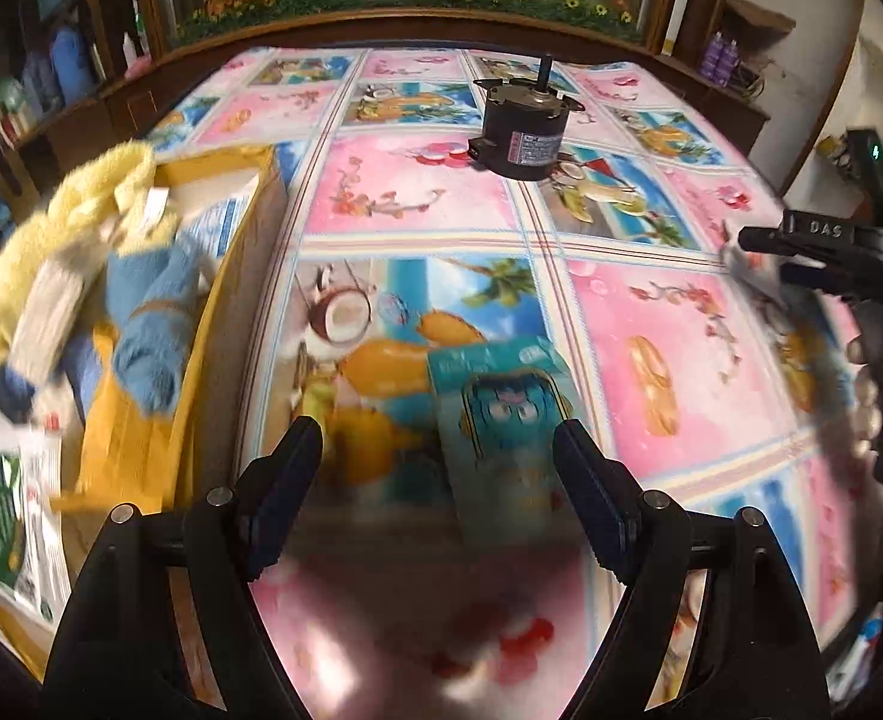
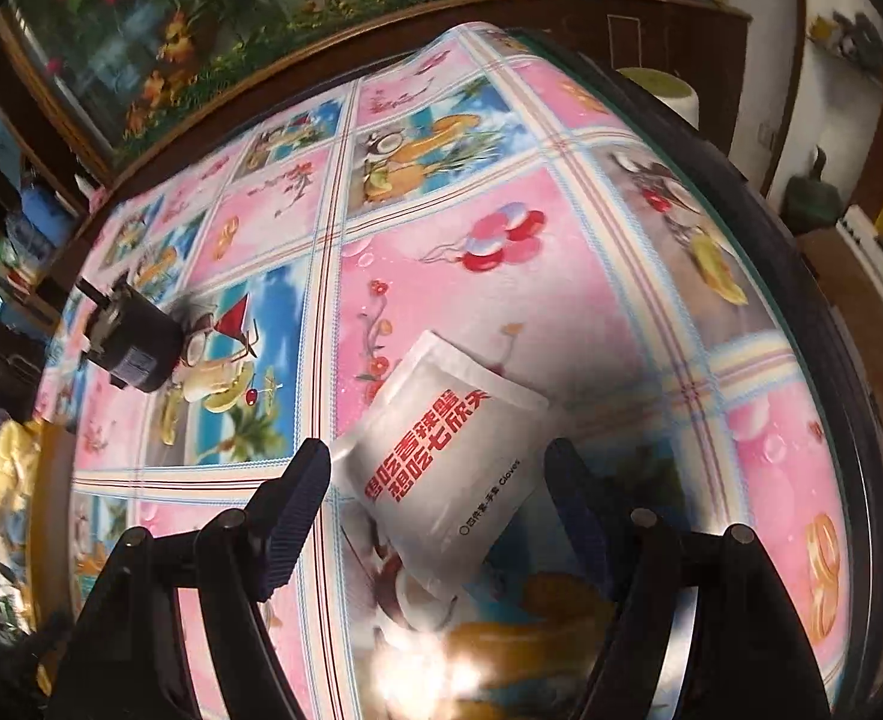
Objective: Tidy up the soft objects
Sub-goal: 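Grasp teal box with left gripper while right grasps white red-print packet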
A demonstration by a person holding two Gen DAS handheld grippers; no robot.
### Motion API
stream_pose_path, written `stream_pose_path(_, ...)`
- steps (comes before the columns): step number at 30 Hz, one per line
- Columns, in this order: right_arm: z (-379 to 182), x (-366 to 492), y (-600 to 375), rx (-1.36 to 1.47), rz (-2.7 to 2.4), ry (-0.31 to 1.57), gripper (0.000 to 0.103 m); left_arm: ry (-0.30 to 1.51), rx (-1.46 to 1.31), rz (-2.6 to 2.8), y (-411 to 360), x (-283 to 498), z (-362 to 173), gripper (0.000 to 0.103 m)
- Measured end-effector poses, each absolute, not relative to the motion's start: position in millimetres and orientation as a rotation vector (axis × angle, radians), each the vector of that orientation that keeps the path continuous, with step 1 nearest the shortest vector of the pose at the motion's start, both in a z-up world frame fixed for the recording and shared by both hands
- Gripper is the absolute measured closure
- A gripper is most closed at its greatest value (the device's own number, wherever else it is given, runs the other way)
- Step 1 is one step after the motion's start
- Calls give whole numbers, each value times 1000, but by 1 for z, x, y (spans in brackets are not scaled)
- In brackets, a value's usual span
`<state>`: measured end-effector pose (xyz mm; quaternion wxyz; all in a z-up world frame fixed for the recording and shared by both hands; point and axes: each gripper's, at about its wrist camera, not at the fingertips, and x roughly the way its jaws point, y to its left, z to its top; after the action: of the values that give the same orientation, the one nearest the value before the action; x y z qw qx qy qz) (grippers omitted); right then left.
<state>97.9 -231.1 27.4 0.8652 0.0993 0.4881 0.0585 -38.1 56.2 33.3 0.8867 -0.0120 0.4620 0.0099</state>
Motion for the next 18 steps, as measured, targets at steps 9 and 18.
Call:
stream_pose_path(9, 20, 111, -188, -46, 80, 1027, 24, 934, 34, -17, 41, -23, 23, 25)
stream_pose_path(18, 23, 81, -194, 30, 219, 983, 94, 924, -93, -246, 45, -35, 31, 89)
